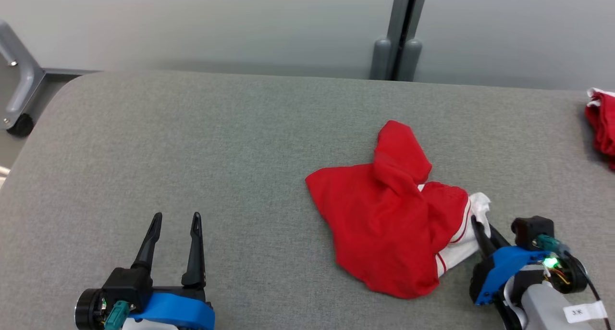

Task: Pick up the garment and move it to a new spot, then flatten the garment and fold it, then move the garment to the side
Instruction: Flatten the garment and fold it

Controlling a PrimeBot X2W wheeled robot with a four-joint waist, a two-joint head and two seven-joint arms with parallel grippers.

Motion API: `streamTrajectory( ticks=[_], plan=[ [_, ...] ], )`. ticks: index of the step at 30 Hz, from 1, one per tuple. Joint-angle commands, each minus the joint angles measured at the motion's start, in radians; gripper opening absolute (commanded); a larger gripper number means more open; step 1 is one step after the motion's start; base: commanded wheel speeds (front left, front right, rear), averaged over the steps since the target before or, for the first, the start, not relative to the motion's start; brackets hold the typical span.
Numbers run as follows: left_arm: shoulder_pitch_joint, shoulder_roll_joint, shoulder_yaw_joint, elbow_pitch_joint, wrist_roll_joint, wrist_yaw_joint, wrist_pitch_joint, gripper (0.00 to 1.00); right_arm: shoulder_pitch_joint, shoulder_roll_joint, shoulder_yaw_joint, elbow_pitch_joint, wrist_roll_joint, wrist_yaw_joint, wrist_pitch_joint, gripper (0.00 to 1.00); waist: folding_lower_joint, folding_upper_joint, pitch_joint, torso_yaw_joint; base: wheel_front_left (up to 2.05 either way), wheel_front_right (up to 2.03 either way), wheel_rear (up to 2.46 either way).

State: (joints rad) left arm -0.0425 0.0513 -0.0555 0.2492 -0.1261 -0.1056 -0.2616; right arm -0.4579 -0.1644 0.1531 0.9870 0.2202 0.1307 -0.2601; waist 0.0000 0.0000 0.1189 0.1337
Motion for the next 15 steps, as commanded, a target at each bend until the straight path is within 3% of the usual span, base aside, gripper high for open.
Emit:
streamTrajectory(
  ticks=[1, 7, 15],
  plan=[
    [0.011, -0.001, -0.001, -0.002, -0.007, 0.004, -0.005, 1.00, 0.038, -0.015, -0.017, -0.046, 0.022, 0.000, -0.005, 0.00, 0.0000, 0.0000, -0.037, -0.041, 0.00, 0.00, 0.00],
    [0.036, -0.001, -0.006, -0.006, -0.022, 0.011, -0.005, 1.00, 0.246, -0.049, -0.116, -0.273, 0.083, 0.000, -0.005, 0.00, 0.0000, 0.0000, -0.071, -0.099, 0.00, 0.00, 0.00],
    [0.051, -0.001, -0.005, -0.008, -0.030, 0.015, -0.005, 1.00, 0.518, -0.005, -0.263, -0.474, 0.096, 0.000, 0.000, 0.00, 0.0000, 0.0000, -0.083, -0.131, 0.00, 0.00, 0.00]
  ],
)
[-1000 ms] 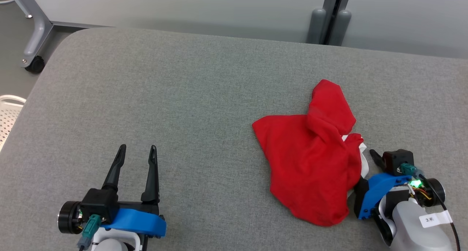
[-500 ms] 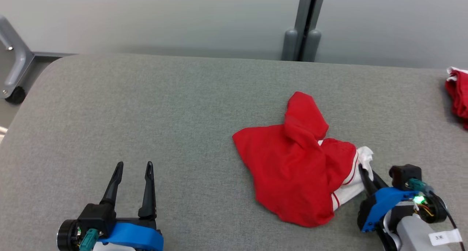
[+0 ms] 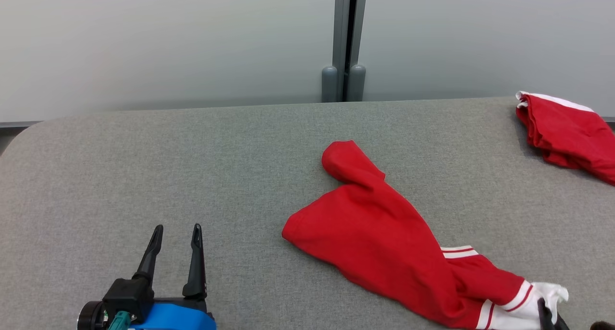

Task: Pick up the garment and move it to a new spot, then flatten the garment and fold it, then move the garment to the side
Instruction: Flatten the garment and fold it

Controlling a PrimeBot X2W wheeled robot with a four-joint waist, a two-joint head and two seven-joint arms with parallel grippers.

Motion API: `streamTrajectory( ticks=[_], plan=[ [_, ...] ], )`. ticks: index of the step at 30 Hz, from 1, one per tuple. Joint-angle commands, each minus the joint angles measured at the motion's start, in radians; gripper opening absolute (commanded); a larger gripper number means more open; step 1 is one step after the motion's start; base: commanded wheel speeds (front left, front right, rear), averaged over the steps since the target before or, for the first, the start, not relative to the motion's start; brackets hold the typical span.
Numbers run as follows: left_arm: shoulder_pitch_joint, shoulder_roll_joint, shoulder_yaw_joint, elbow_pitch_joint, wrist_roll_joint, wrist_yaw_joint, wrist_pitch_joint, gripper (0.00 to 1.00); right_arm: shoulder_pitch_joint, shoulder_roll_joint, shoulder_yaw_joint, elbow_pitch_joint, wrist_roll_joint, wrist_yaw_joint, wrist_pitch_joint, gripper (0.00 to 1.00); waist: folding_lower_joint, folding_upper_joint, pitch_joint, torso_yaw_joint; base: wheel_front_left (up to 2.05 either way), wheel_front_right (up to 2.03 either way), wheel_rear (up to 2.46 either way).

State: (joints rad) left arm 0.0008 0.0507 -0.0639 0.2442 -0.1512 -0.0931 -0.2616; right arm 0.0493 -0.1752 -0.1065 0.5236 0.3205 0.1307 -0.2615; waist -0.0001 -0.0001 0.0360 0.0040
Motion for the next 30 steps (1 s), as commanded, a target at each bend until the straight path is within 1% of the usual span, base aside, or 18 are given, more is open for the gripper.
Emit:
streamTrajectory(
  ticks=[1, 3, 4, 5, 6, 11, 15, 17, 20, 24, 30],
  plan=[
    [0.007, 0.000, 0.004, -0.003, -0.005, 0.002, -0.005, 1.00, 0.033, 0.015, -0.018, -0.026, -0.008, 0.000, 0.010, 0.00, 0.0001, 0.0001, 0.001, -0.002, 0.00, 0.00, 0.00],
    [0.007, 0.000, 0.003, -0.002, -0.006, 0.000, -0.005, 1.00, 0.067, 0.029, -0.040, -0.054, -0.017, 0.000, 0.024, 0.00, 0.0001, 0.0001, 0.002, -0.005, 0.00, 0.00, 0.00],
    [0.007, 0.000, 0.003, -0.002, -0.006, 0.000, -0.005, 1.00, 0.079, 0.036, -0.049, -0.069, -0.022, 0.000, 0.031, 0.07, 0.0001, 0.0001, 0.002, -0.006, 0.00, 0.00, 0.00],
    [0.008, 0.000, 0.003, -0.002, -0.006, -0.001, -0.005, 1.00, 0.086, 0.041, -0.057, -0.082, -0.029, 0.000, 0.036, 0.32, 0.0001, 0.0001, 0.002, -0.006, 0.00, 0.00, 0.00],
    [0.010, -0.001, 0.002, -0.003, -0.006, -0.001, -0.005, 1.00, 0.089, 0.048, -0.064, -0.098, -0.033, 0.000, 0.036, 1.00, 0.0001, 0.0001, 0.002, -0.006, 0.00, 0.00, 0.00],
    [0.005, 0.000, 0.007, -0.004, -0.002, 0.002, -0.005, 1.00, 0.063, 0.062, -0.095, -0.188, -0.073, 0.000, 0.045, 1.00, 0.0001, 0.0001, 0.000, 0.001, 0.00, 0.00, 0.00],
    [0.004, -0.001, 0.004, -0.006, -0.001, 0.004, -0.005, 1.00, 0.018, 0.060, -0.088, -0.254, -0.100, 0.000, 0.053, 1.00, 0.0001, 0.0001, -0.003, 0.015, 0.00, 0.00, 0.00],
    [0.005, -0.001, 0.002, -0.006, -0.001, 0.005, -0.005, 1.00, 0.005, 0.056, -0.079, -0.267, -0.104, 0.000, 0.059, 1.00, 0.0001, 0.0001, -0.003, 0.019, 0.00, 0.00, 0.00],
    [0.009, 0.000, 0.004, -0.008, 0.000, 0.006, -0.005, 1.00, -0.053, 0.044, -0.044, -0.300, -0.116, 0.000, 0.083, 1.00, 0.0001, 0.0001, -0.002, 0.029, 0.00, 0.00, 0.00],
    [0.003, -0.001, 0.001, -0.009, 0.002, 0.007, -0.005, 1.00, -0.157, 0.024, 0.023, -0.313, -0.123, 0.000, 0.112, 1.00, 0.0001, 0.0001, 0.005, 0.047, 0.00, 0.00, 0.00],
    [-0.027, 0.000, -0.008, -0.003, 0.003, 0.000, -0.005, 1.00, -0.353, -0.012, 0.149, -0.263, -0.131, 0.000, 0.170, 1.00, 0.0001, 0.0001, 0.029, 0.087, 0.00, 0.00, 0.00]
  ],
)
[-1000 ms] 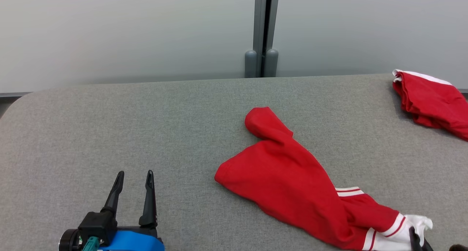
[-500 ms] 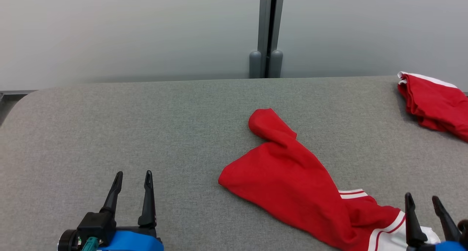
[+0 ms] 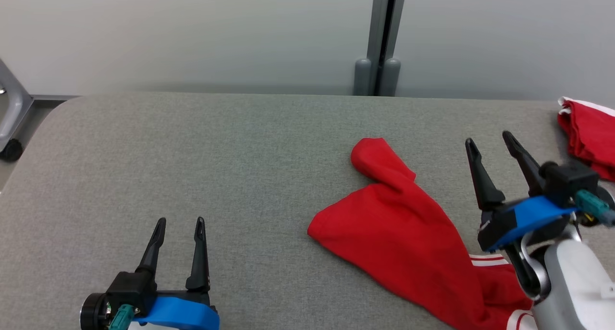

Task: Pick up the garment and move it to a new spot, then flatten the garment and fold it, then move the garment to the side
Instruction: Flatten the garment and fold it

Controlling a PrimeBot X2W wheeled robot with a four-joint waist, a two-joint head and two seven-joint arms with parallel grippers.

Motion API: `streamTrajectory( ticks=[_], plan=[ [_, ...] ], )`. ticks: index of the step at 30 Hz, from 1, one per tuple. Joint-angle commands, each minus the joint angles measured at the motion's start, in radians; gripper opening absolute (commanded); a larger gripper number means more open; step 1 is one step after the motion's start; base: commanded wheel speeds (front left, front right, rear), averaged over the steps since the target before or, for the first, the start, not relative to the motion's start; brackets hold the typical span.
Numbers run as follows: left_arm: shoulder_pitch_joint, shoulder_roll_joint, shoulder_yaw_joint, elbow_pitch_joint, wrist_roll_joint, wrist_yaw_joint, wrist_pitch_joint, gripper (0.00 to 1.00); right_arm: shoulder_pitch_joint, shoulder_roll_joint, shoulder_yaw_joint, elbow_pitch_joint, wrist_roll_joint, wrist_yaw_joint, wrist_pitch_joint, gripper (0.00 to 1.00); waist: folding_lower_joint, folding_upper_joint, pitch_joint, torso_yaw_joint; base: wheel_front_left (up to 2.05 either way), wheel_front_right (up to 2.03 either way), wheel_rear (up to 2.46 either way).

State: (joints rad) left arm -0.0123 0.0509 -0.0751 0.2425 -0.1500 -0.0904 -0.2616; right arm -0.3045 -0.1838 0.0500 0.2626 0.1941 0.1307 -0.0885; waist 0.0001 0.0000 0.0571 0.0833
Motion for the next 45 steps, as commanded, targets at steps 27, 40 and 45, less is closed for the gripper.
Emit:
streamTrajectory(
  ticks=[27, 40, 45],
  plan=[
    [-0.160, -0.001, -0.159, 0.007, -0.093, 0.031, -0.005, 1.00, -0.553, -0.132, 0.283, 0.729, -0.010, 0.000, 0.242, 1.00, -0.0001, 0.0000, 0.215, 0.247, 0.00, 0.00, 0.00],
    [-0.160, -0.001, -0.164, 0.013, -0.105, 0.046, -0.005, 1.00, -0.597, -0.119, 0.334, 0.876, 0.083, 0.000, 0.210, 0.00, -0.0001, 0.0000, 0.212, 0.241, 0.00, 0.00, 0.00],
    [-0.144, -0.001, -0.147, 0.014, -0.100, 0.046, -0.005, 1.00, -0.658, -0.150, 0.323, 0.865, 0.101, 0.000, 0.094, 0.00, -0.0001, 0.0000, 0.183, 0.223, 0.00, 0.00, 0.00]
  ],
)
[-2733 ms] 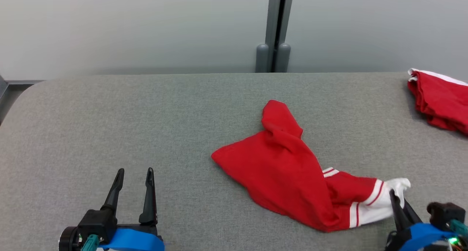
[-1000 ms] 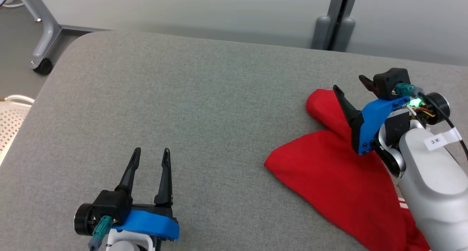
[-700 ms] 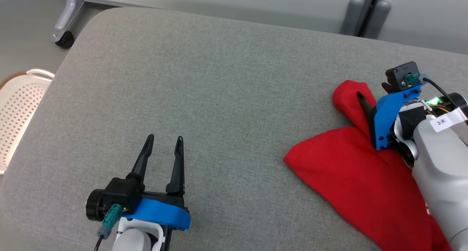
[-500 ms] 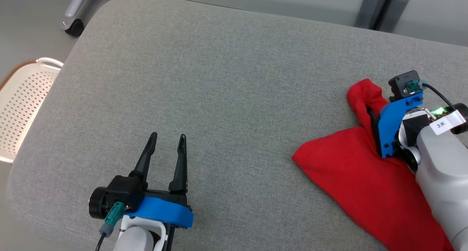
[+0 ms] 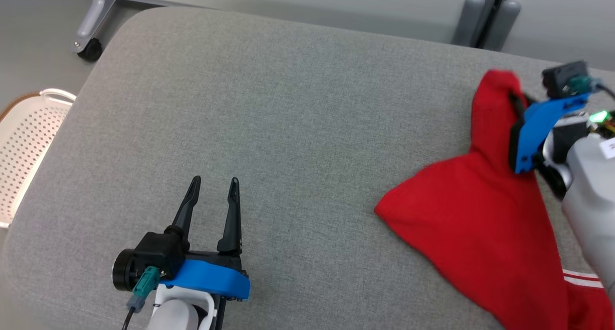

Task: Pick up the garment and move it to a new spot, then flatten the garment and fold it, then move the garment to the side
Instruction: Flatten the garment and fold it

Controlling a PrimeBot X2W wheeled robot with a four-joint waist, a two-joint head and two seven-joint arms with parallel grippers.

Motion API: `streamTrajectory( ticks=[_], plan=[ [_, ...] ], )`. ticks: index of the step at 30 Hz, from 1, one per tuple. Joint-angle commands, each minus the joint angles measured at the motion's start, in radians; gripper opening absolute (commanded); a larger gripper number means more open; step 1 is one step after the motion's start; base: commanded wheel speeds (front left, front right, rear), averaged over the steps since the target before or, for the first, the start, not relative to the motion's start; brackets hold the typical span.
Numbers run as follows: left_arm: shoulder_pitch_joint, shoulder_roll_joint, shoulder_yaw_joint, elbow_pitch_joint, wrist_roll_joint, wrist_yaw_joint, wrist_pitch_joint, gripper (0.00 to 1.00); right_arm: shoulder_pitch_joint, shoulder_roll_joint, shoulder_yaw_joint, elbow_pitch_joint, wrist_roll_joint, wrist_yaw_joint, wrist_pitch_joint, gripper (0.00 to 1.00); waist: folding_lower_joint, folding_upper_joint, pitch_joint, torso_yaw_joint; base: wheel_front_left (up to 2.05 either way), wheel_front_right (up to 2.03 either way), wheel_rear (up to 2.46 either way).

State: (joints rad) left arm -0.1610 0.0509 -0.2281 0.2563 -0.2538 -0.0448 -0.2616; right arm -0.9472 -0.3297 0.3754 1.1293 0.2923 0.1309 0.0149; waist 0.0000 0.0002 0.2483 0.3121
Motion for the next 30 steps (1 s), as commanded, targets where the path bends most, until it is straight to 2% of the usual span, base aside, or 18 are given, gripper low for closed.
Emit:
streamTrajectory(
  ticks=[1, 6, 13, 23, 30],
  plan=[
    [0.008, -0.001, 0.008, 0.001, 0.004, 0.000, -0.005, 1.00, -0.030, -0.012, -0.009, 0.000, 0.003, 0.000, -0.032, 0.00, 0.0000, -0.0002, -0.013, -0.009, 0.00, 0.00, 0.00],
    [0.017, -0.001, 0.011, 0.003, 0.006, -0.004, -0.005, 1.00, -0.102, -0.012, -0.031, 0.006, -0.008, 0.000, -0.139, 0.00, 0.0000, -0.0002, -0.045, -0.017, 0.00, 0.00, 0.00],
    [0.049, -0.001, 0.029, 0.004, 0.012, -0.005, -0.005, 1.00, -0.093, 0.072, 0.018, -0.018, 0.010, 0.000, -0.225, 0.00, 0.0000, -0.0002, -0.096, -0.022, 0.00, 0.00, 0.00],
    [0.112, -0.001, 0.061, -0.010, 0.024, -0.008, -0.005, 1.00, 0.134, 0.236, 0.196, -0.187, 0.073, 0.000, -0.273, 0.00, 0.0000, -0.0002, -0.141, -0.019, 0.00, 0.00, 0.00],
    [0.126, -0.001, 0.064, -0.010, 0.021, -0.008, -0.005, 1.00, 0.324, 0.277, 0.336, -0.310, 0.091, 0.000, -0.280, 0.00, 0.0000, -0.0002, -0.142, -0.022, 0.00, 0.00, 0.00]
  ],
)
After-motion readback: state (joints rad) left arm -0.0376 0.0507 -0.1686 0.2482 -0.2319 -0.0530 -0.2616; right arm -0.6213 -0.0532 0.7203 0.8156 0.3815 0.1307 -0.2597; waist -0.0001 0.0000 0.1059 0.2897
